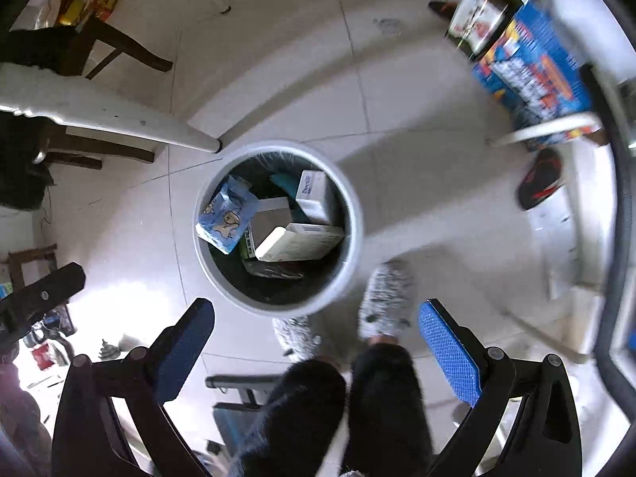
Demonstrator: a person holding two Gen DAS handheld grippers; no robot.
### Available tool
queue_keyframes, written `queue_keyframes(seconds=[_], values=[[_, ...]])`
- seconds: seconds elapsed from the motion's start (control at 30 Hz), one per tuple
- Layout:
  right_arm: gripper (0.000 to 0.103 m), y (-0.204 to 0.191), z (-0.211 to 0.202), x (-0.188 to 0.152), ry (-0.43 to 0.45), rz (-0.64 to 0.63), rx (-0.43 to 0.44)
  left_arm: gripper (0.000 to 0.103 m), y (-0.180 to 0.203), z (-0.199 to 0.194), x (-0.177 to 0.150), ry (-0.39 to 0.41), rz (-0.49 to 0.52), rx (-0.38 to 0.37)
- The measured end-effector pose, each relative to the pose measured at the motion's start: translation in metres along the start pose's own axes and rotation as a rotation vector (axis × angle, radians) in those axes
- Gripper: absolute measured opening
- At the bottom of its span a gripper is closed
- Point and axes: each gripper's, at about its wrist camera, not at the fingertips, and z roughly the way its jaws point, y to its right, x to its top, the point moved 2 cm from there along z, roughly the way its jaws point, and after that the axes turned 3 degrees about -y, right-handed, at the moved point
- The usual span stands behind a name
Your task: Collect trash
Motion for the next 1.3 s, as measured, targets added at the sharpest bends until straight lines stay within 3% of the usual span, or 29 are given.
queue_keyframes(seconds=[0.07,0.23,0.67,1.0,1.3], values=[[0.103,-0.003,-0.035,-0.006,0.008,-0.018,-0.039,0.103,0.002,-0.033,-0.008,0.018,0.017,0.011],[0.103,-0.009,-0.129,-0.027,0.01,-0.025,-0.043,0.103,0.008,-0.118,-0.03,0.055,0.049,-0.016],[0.103,-0.035,-0.352,-0.109,0.076,-0.067,0.087,0.103,0.022,-0.3,-0.094,0.146,0.172,-0.133],[0.103,-0.03,-0.47,-0.16,0.114,-0.139,0.192,0.103,0.032,-0.403,-0.135,0.216,0.165,-0.291],[0.103,-0.035,-0.539,-0.178,0.17,-0.187,0.265,0.103,0.026,-0.455,-0.159,0.269,0.165,-0.347]])
